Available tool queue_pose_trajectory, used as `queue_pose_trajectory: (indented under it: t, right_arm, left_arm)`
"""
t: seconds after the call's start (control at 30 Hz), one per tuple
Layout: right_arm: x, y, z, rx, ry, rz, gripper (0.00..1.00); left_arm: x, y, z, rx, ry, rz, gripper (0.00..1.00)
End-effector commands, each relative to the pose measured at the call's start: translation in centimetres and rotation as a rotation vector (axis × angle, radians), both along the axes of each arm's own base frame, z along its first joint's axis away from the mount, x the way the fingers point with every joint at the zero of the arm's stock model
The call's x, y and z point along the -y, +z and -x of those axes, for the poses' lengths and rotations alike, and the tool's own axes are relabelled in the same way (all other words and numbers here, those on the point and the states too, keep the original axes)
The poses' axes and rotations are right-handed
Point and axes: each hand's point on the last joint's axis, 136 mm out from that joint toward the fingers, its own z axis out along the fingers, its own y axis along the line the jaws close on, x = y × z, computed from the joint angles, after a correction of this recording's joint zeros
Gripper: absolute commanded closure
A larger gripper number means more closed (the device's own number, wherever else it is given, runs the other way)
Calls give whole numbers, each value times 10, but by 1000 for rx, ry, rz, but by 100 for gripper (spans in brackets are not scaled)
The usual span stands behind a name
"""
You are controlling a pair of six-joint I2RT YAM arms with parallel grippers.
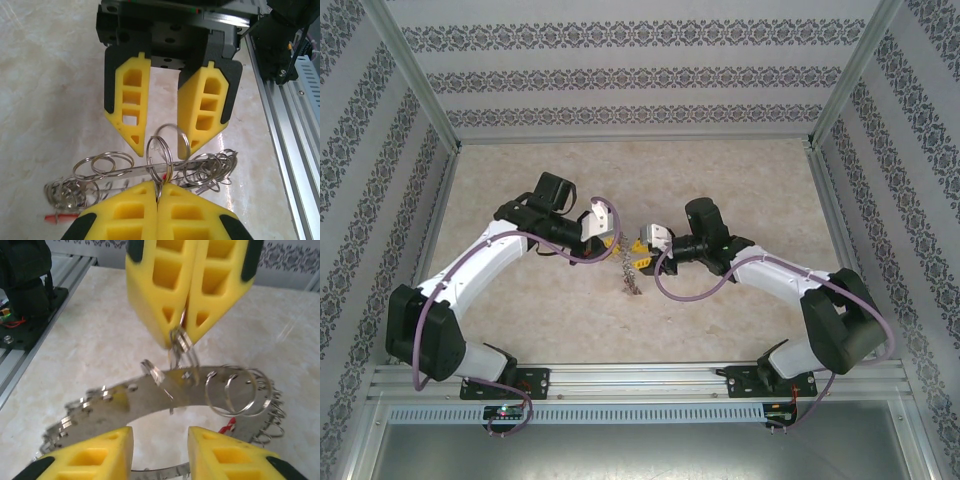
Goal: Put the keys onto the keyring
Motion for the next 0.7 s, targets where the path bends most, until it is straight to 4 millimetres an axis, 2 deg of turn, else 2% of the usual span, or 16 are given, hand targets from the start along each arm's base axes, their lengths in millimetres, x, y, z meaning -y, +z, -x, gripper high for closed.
queue_pose_trajectory:
  t: [0.0, 0.23, 0.37, 0.5, 0.67]
  right_arm:
    - [2, 13, 3, 75, 19, 22, 62]
    - [13, 28, -6, 206, -37, 56, 56]
    - [18, 34, 0, 258, -2, 108, 56]
    - [12, 40, 10, 301, 60, 158, 57]
    - [3, 40, 12, 327, 75, 178, 60]
  left_arm:
    - [8, 14, 7, 12, -65, 40, 100]
    - [9, 11, 9, 4, -74, 32, 100]
    - [10, 11, 10, 1, -78, 33, 100]
    - [11, 10, 9, -6, -80, 32, 100]
    - [13, 11, 8, -14, -85, 36, 100]
